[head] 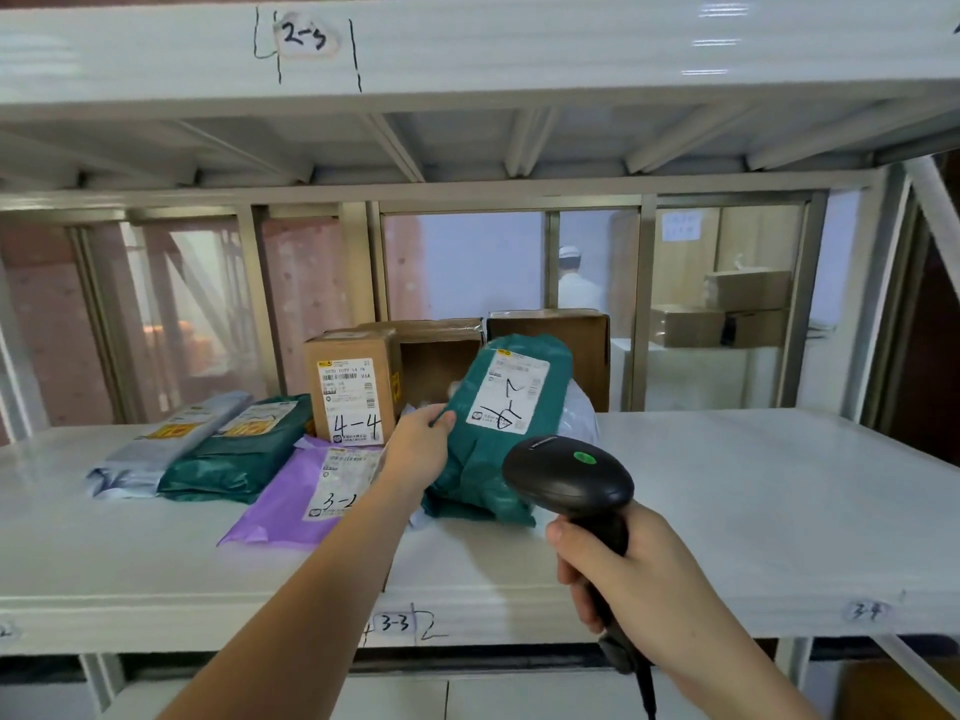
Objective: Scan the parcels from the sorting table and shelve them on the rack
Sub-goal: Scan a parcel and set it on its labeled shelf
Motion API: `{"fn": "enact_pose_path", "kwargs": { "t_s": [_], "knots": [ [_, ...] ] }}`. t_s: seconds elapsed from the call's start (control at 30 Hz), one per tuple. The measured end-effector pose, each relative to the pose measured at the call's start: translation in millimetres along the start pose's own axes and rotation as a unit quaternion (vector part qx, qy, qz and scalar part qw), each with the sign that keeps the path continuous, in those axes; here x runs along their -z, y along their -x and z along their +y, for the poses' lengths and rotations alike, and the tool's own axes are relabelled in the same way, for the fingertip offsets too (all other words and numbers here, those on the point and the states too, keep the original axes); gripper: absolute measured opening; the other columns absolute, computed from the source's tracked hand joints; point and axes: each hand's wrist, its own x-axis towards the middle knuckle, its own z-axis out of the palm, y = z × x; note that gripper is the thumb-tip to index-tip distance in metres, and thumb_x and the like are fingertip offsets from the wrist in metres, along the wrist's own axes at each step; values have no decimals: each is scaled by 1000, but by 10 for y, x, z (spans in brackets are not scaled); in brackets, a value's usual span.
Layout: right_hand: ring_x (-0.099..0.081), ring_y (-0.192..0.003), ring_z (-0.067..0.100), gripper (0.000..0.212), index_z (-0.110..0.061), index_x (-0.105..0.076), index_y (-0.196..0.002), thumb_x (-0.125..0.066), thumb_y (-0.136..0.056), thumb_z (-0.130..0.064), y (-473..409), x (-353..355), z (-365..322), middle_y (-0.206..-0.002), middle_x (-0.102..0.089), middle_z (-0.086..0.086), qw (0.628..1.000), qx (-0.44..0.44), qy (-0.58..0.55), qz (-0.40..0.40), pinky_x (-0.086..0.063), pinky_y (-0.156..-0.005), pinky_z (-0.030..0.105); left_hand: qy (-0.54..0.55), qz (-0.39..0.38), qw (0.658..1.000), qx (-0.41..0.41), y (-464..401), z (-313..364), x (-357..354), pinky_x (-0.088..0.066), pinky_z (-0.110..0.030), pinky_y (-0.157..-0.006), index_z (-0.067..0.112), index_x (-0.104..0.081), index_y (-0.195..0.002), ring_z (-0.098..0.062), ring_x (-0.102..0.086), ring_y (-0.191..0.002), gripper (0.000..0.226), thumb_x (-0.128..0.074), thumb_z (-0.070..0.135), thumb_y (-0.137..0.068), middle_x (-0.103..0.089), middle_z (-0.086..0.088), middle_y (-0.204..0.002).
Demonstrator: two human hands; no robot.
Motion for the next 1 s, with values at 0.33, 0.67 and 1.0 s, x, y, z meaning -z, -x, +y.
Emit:
{"fn": "enact_pose_path", "kwargs": {
  "t_s": [0.33, 0.67, 1.0],
  "knots": [
    [-52, -43, 15, 19, -9, -58, -82, -63, -94, -22, 59, 19, -2, -48, -60, -1, 1000, -11, 10, 4, -46, -47, 23, -253, -171, 947, -100, -215, 349, -228, -44, -26, -92, 16, -78, -122, -15, -62, -108, 22, -67, 20, -104, -74, -4, -127],
    [-52, -44, 17, 23, -7, -59, -79, -63, -95, -23, 13, 238, 26, -47, -58, 2, 999, -3, 16, 33, -46, -48, 26, -392, -333, 824, -238, 443, 671, -153, -52, -35, -91, 49, -64, -105, -11, -60, -102, 29, -78, 64, -84, -60, 19, -104],
    [-51, -42, 15, 23, -6, -59, -80, -62, -95, -23, 105, 228, 46, -48, -57, 0, 999, -17, 23, 37, -45, -46, 21, -482, -247, 820, -187, 216, 388, -50, -51, -46, -107, 45, -46, -149, -22, -52, -135, 60, -70, 25, -98, -53, 7, -156]
  ]
}}
